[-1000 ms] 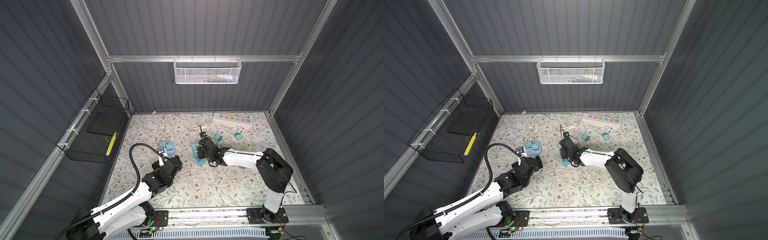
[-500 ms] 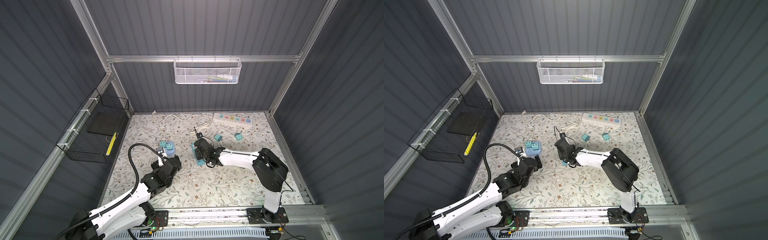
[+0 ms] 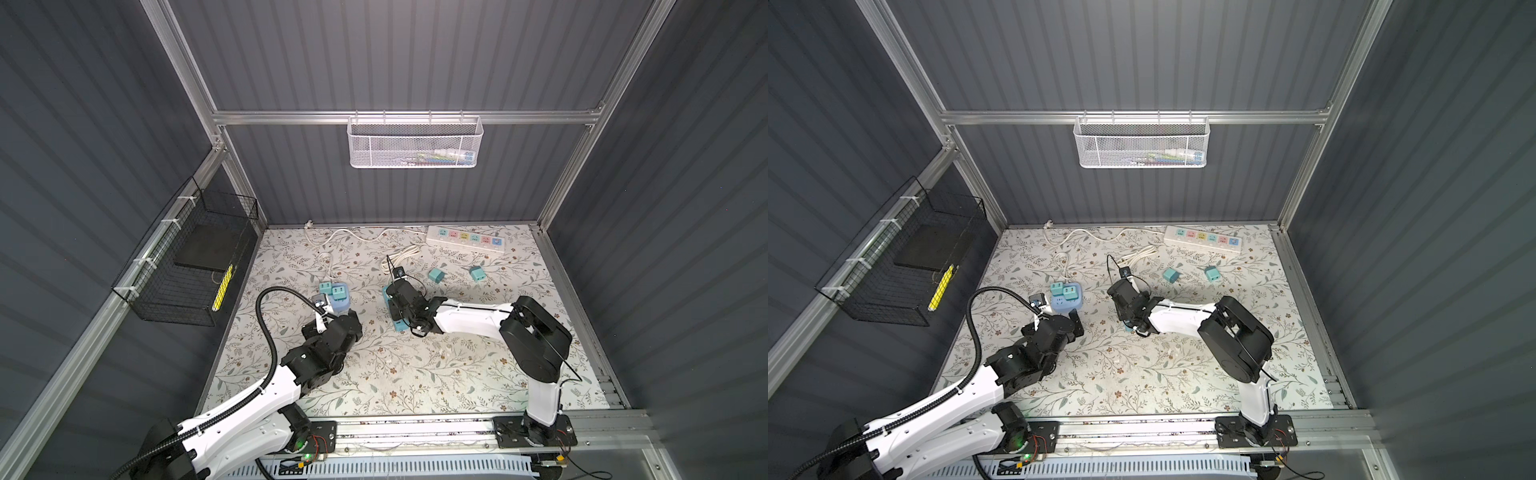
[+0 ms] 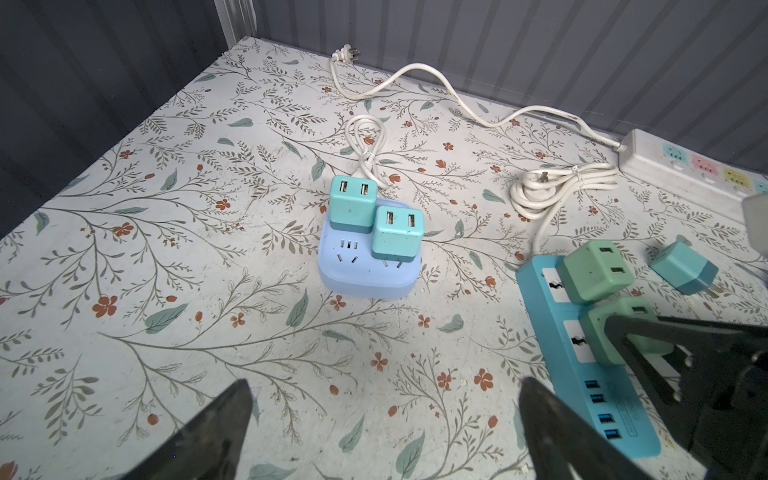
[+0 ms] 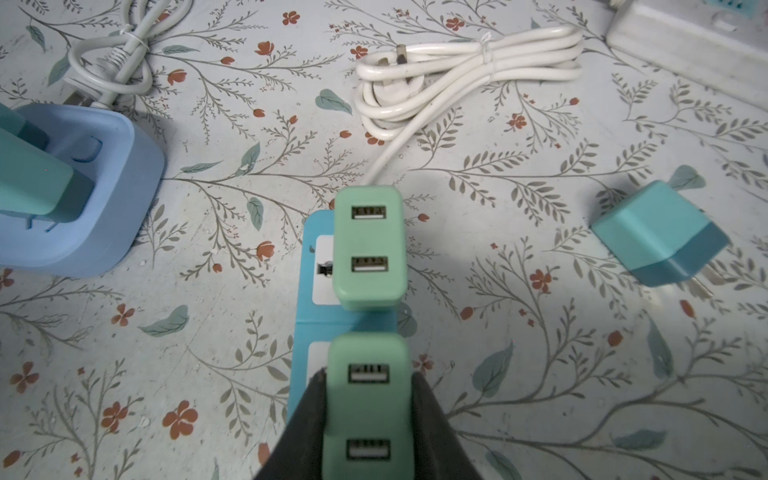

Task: Insert the plug
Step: 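Lower the adapter into the teal strip's second socket with the right gripper, then open the right gripper and move it to the white power strip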

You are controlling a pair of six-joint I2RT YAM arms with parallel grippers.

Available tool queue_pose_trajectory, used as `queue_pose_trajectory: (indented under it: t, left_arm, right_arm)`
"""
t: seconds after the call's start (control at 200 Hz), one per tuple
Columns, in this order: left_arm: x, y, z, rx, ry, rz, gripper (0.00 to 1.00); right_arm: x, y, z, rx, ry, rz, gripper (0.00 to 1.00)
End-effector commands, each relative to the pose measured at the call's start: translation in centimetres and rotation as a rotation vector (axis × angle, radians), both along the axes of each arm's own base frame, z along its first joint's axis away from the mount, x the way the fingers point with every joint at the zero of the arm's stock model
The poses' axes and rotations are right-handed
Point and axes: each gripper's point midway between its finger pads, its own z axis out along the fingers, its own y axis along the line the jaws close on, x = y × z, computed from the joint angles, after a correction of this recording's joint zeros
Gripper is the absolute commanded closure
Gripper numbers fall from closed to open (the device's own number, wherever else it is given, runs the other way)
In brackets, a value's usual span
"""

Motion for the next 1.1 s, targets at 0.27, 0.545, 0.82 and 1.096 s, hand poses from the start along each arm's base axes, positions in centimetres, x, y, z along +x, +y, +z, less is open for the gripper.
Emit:
queue_pose_trajectory:
  t: [0.27,0.545,0.82,1.096]
  left_arm:
    - [-0.2,1.2,1.2,0.033,-0.017,0.033,0.0]
    - [-0.8,2.2,2.5,0.045,-0.027,0.045,0.0]
    - [-0.9,2.5,3.4,0.045,-0.036,0.054,0.0]
    - [-0.1,1.4,4.1,0.029,-0.037,0.03,0.0]
  right_arm:
    - [-0.6,2.3,-7.8,-0.162,0.184,0.124,0.8]
    - [3.9,7.0,-7.5,-0.113,0.15,0.128,0.77]
    - [4.9,8.9,-4.9,-0.039,0.164,0.143,0.55]
    - [5.2,7.9,5.7,0.104,0.048,0.151,0.27]
